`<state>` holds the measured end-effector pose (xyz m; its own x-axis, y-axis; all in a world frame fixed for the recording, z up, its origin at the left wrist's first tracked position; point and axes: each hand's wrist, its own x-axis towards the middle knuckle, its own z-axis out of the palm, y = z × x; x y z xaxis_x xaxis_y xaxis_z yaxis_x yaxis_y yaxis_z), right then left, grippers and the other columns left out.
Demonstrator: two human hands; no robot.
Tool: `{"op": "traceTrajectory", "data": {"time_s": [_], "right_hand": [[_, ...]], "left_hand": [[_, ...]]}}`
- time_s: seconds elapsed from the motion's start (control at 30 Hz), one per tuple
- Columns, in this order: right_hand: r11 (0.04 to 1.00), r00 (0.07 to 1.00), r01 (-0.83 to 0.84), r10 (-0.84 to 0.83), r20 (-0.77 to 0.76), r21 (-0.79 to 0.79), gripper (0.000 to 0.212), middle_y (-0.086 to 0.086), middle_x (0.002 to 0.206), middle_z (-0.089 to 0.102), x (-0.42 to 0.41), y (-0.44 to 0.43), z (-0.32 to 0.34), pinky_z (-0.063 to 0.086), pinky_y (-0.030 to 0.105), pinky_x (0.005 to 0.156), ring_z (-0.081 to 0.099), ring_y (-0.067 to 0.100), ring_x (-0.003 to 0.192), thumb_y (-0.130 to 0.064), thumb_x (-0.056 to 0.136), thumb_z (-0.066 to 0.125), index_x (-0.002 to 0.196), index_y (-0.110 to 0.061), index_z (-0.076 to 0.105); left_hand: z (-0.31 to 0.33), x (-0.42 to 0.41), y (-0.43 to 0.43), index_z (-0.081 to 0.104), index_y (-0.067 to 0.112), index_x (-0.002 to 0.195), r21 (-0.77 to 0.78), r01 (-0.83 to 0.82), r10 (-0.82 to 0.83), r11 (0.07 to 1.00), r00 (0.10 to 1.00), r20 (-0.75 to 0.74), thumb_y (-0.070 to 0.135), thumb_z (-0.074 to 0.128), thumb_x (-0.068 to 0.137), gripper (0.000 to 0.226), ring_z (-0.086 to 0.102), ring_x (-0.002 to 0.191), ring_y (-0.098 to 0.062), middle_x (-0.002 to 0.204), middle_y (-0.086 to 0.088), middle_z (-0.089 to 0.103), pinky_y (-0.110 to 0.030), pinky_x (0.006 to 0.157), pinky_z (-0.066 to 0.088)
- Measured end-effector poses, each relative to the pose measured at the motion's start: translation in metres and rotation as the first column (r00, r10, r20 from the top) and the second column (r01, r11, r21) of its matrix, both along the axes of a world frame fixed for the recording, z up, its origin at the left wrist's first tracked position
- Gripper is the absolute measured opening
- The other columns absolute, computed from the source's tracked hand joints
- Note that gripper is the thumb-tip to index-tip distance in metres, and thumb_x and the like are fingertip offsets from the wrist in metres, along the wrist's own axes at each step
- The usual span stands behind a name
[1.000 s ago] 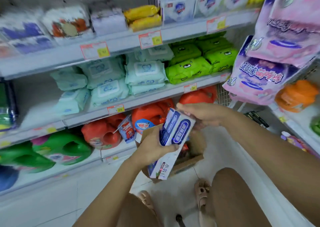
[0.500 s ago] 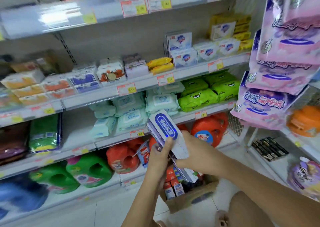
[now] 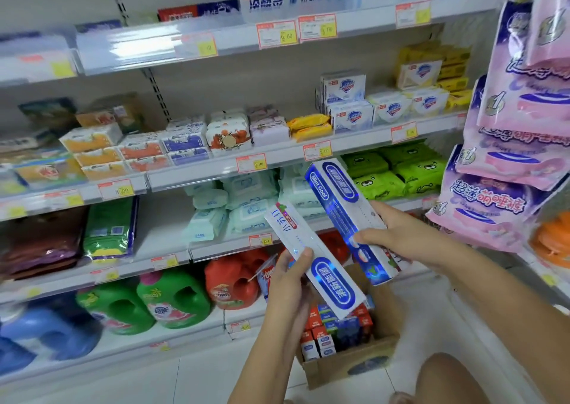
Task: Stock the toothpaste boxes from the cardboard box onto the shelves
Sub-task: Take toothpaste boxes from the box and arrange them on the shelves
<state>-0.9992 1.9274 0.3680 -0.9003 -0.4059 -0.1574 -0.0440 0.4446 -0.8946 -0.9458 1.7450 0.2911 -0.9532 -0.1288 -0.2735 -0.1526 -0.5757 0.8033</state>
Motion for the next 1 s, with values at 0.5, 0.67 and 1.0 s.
{"op": "traceTrajectory", "data": {"time_s": [0.5, 0.67, 1.0], "right_hand": [[0.999, 0.998, 0.039, -0.039, 0.051, -0.008, 0.028, 0.006, 0.100, 0.073, 0.009, 0.024, 0.002, 0.053, 0.045, 0.084, 0.069, 0.031, 0.092, -0.014, 0.085, 0.066, 0.112, -0.018, 0.061], [0.959, 0.987, -0.157, 0.159, 0.010, 0.234, 0.053, -0.005, 0.115, 0.069, 0.006, 0.040, 0.008, 0.055, 0.035, 0.081, 0.069, 0.014, 0.092, -0.026, 0.070, 0.073, 0.119, -0.029, 0.053], [0.562, 0.745, -0.472, 0.666, -0.033, 0.679, 0.055, -0.016, 0.094, 0.056, 0.034, 0.028, 0.041, 0.040, 0.009, 0.053, 0.054, -0.007, 0.077, -0.021, 0.069, 0.070, 0.118, -0.035, 0.049]], "left_hand": [[0.008, 0.016, -0.029, 0.070, 0.003, 0.084, 0.003, 0.586, -0.550, 0.810, 0.760, 0.346, -0.001, 0.073, 0.057, 0.028, 0.070, 0.062, -0.023, 0.076, -0.016, 0.072, -0.034, 0.058, 0.059], [0.025, 0.015, -0.054, 0.076, 0.013, 0.070, -0.282, 0.783, -0.679, 0.555, 0.621, 0.391, 0.008, 0.067, 0.066, 0.011, 0.068, 0.061, -0.010, 0.072, -0.004, 0.073, -0.021, 0.060, 0.056], [0.039, 0.017, -0.087, 0.063, 0.016, 0.114, -0.290, 0.901, -0.777, 0.323, 0.427, 0.463, 0.023, 0.070, 0.064, 0.051, 0.068, 0.087, -0.013, 0.105, -0.005, 0.070, -0.027, 0.078, 0.056]]}}
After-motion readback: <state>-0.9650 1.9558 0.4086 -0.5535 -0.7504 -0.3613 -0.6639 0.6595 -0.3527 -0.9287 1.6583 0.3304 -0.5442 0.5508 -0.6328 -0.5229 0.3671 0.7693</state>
